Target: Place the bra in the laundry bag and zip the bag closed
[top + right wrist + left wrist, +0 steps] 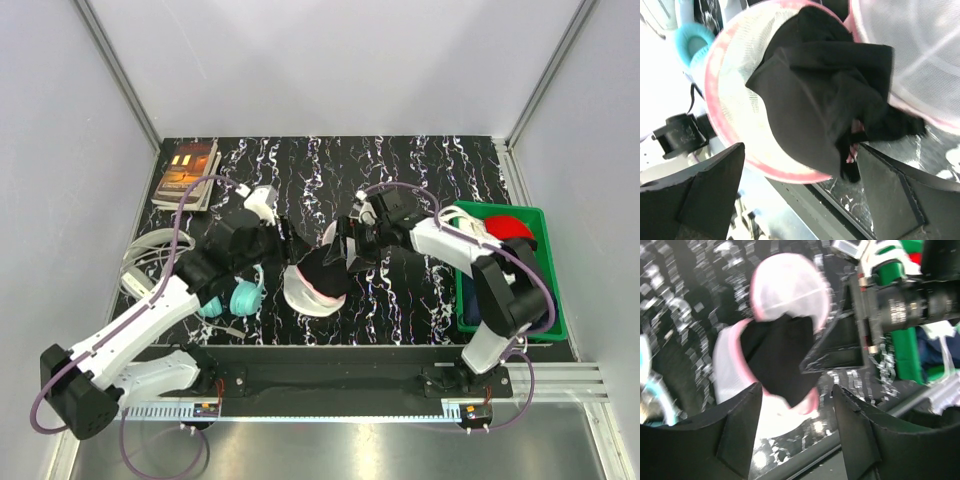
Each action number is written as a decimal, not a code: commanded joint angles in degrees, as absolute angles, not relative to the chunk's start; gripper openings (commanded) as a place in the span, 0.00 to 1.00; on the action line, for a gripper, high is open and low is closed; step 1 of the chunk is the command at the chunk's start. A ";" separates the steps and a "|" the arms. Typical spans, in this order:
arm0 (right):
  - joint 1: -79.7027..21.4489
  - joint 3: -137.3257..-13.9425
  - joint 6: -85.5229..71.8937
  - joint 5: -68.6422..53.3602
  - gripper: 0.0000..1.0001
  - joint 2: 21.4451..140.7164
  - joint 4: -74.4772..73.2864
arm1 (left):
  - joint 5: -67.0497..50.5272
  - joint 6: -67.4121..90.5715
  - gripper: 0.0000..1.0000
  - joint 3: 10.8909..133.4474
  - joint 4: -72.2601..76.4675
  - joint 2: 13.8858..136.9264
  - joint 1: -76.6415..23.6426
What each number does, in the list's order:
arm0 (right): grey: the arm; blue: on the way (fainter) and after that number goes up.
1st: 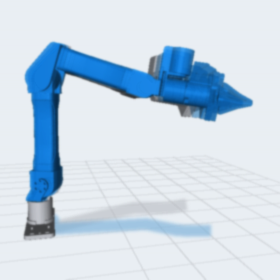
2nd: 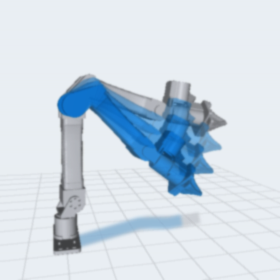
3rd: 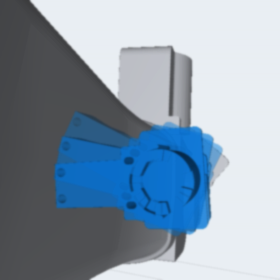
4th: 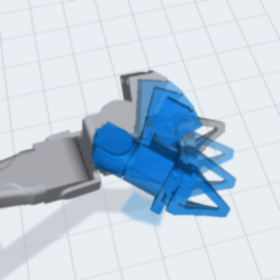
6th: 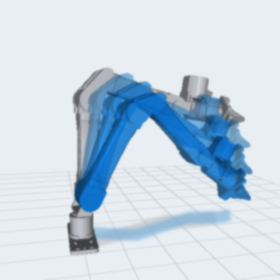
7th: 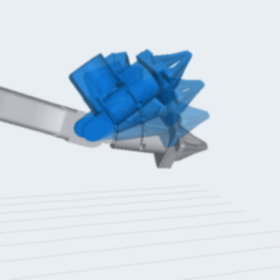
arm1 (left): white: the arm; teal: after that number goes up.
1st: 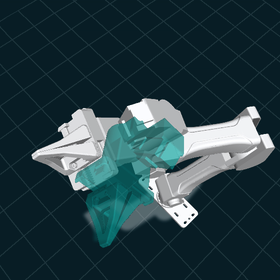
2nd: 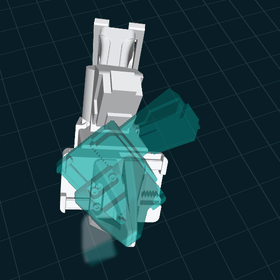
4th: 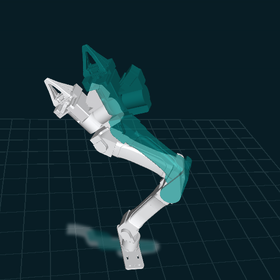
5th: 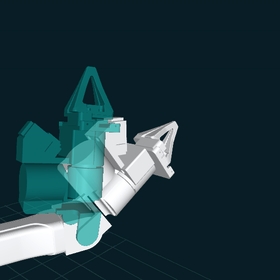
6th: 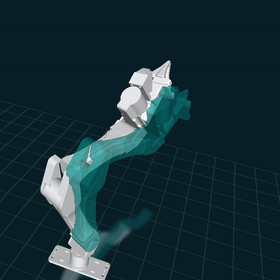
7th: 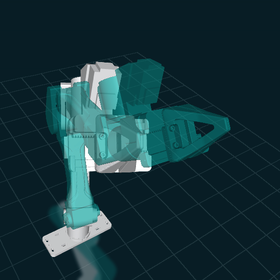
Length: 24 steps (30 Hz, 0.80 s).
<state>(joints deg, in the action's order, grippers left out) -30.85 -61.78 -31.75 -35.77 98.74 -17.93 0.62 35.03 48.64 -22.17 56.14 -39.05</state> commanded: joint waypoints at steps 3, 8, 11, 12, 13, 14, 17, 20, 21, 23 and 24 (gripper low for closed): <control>-23.32 -59.42 -32.87 -23.47 1.00 90.80 -23.38 | -10.36 31.81 0.59 56.50 -16.53 63.97 -38.94; -17.14 -57.65 -30.86 -17.41 0.92 91.48 -23.38 | -13.97 31.12 0.65 61.24 -15.46 71.18 -40.43; -17.05 -59.58 -28.83 -13.81 0.87 94.29 -23.03 | -10.83 30.59 0.66 64.58 -17.31 76.89 -42.62; -16.96 -60.63 -28.13 -13.36 0.84 95.26 -22.24 | -9.68 30.41 0.67 65.56 -17.92 79.60 -43.93; -17.05 -61.25 -27.78 -13.45 0.84 97.36 -21.98 | -7.06 29.71 0.67 67.39 -18.71 81.11 -44.47; -17.05 -62.04 -27.77 -13.45 0.83 98.34 -21.02 | -6.07 29.27 0.67 68.11 -18.81 83.91 -44.91; -16.96 -63.01 -28.12 -14.06 0.79 101.77 -18.82 | -7.55 28.57 0.62 71.53 -19.07 89.62 -45.44; -17.05 -61.88 -29.26 -14.59 0.76 103.01 -14.53 | -8.96 28.56 0.54 74.87 -18.81 93.93 -46.40; -17.05 -61.44 -29.79 -14.59 0.74 103.01 -13.46 | -9.40 28.74 0.54 75.58 -18.72 95.00 -46.49; -16.96 -60.82 -30.50 -14.77 0.70 103.71 -11.18 | -11.42 29.62 0.52 77.51 -17.67 97.80 -46.93; -16.96 -60.82 -31.02 -15.20 0.66 104.15 -10.55 | -11.60 30.14 0.50 78.22 -17.67 98.95 -46.93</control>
<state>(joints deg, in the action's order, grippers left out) -16.62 -60.82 -29.87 -15.75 102.80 -16.97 -9.17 29.91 73.28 -20.05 95.94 -46.30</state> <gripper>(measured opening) 0.717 0.529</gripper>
